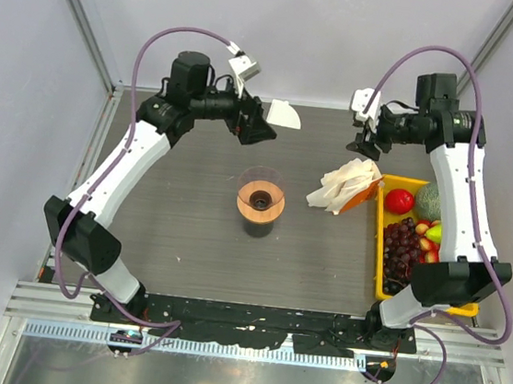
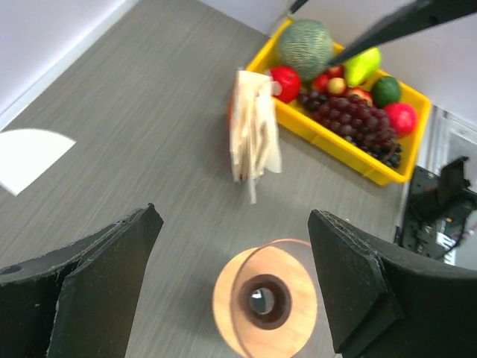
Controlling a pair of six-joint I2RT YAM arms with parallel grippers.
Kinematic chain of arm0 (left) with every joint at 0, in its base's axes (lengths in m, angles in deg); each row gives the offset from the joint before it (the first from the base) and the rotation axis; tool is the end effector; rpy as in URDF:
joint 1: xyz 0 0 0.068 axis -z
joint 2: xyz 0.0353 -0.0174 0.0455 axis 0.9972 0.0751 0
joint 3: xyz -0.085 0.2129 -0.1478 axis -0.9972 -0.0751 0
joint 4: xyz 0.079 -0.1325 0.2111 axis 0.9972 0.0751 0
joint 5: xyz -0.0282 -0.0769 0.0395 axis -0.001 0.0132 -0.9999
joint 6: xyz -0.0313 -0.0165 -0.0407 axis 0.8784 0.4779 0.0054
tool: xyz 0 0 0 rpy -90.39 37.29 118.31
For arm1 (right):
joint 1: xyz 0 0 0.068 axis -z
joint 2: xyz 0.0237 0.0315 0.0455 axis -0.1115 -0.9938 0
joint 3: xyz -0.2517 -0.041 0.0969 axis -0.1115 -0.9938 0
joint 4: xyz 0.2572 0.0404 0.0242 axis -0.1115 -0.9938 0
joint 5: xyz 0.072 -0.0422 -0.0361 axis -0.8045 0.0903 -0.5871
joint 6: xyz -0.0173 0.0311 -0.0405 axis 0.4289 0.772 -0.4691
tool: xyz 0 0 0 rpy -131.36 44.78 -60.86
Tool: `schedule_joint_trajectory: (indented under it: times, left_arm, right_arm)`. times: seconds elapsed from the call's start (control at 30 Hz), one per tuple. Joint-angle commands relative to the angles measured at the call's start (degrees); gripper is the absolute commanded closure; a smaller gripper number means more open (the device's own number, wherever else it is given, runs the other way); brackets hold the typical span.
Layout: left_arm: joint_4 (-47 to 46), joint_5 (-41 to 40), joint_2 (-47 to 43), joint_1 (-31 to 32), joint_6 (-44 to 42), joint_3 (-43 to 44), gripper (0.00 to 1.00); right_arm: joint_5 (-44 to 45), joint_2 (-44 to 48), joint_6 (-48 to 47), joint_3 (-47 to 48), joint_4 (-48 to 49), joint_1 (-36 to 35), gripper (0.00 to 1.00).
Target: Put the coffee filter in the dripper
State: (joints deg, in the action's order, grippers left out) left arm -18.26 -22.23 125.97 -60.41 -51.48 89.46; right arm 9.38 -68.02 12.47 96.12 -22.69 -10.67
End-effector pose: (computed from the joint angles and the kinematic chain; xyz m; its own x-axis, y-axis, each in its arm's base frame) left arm 0.3149 -0.1758 0.4323 -0.3029 0.1356 -0.9433 0.8956 0.3788 -0.2332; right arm 0.2909 0.0471 0.4427 0.2781 -0.6547 -0.7029 -0.8680 0.1421 -0.4758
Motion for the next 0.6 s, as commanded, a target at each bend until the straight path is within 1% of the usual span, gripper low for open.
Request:
schedule_joint_trajectory:
  times: [0.0, 0.03, 0.07, 0.1, 0.2, 0.27, 0.3, 0.37, 0.47, 0.5, 0.57]
  left_arm:
    - [3.5, -4.3, 0.8, -4.0, 0.6, 4.0, 0.08]
    - [5.9, -4.7, 1.9, -5.0, 0.7, 6.1, 0.08]
    - [8.2, -5.3, 2.5, -5.6, 0.7, 7.2, 0.08]
    - [9.4, -5.4, 2.6, -6.5, 0.7, 7.4, 0.08]
    - [9.1, -4.6, 0.6, -7.9, 0.9, 3.8, 0.08]
    - [7.9, -4.2, -0.9, -8.2, 0.8, 1.0, 0.08]
    - [7.2, -4.3, -1.2, -8.6, 1.0, -0.1, 0.08]
    - [8.9, -5.0, 0.6, -9.0, 1.7, 1.4, 0.08]
    - [16.1, -7.4, 5.9, -9.3, 1.8, 7.7, 0.12]
    - [17.0, -7.2, 6.7, -9.6, 2.7, 8.5, 0.12]
    - [14.7, -6.5, 6.3, -10.2, 4.6, 6.6, 0.12]
  right_arm:
    - [4.7, -4.1, 14.9, 0.8, 6.6, -0.2, 0.31]
    - [5.6, -5.3, 18.4, 0.8, 7.5, -0.1, 0.28]
    - [6.8, -6.0, 18.4, 1.1, 7.4, -0.6, 0.25]
    - [7.0, -6.6, 17.3, 1.0, 6.8, -0.6, 0.24]
    - [8.0, -5.5, 7.4, -2.4, 3.8, -2.5, 0.24]
    - [9.7, -3.9, 3.1, -6.0, 3.9, -4.9, 0.24]
    - [11.5, -3.2, 2.7, -8.3, 5.3, -6.8, 0.23]
    - [11.7, -3.1, 2.7, -9.9, 6.4, -8.3, 0.23]
    - [12.7, -4.5, 2.5, -9.9, 6.6, -9.5, 0.25]
    - [13.2, -4.9, 1.0, -10.0, 5.2, -10.1, 0.25]
    - [13.7, -5.3, -3.4, -11.0, 3.5, -10.9, 0.27]
